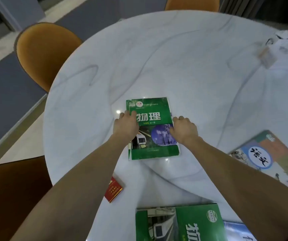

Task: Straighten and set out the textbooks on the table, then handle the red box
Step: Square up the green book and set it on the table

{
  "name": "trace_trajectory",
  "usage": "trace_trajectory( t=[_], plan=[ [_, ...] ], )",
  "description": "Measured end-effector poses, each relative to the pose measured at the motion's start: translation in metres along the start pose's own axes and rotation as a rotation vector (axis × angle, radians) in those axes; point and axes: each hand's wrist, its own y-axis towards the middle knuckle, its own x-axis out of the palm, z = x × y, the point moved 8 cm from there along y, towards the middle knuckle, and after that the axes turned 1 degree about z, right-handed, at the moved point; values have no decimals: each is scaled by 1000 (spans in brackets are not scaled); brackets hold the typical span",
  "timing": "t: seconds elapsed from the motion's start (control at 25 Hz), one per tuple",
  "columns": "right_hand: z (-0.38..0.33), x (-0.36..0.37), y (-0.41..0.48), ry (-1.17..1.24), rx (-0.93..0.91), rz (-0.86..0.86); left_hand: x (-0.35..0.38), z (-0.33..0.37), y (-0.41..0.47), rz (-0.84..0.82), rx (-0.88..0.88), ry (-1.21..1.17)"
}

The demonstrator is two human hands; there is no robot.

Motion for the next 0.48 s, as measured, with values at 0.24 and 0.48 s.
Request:
trace_trajectory(
  t=[0.24, 0.48],
  plan=[
    [-3, 23, 8, 169, 126, -8, 30, -18, 0, -30, -206, -290],
    [15, 40, 20, 517, 437, -57, 47, -46, 7, -40, -593, -755]
  ],
)
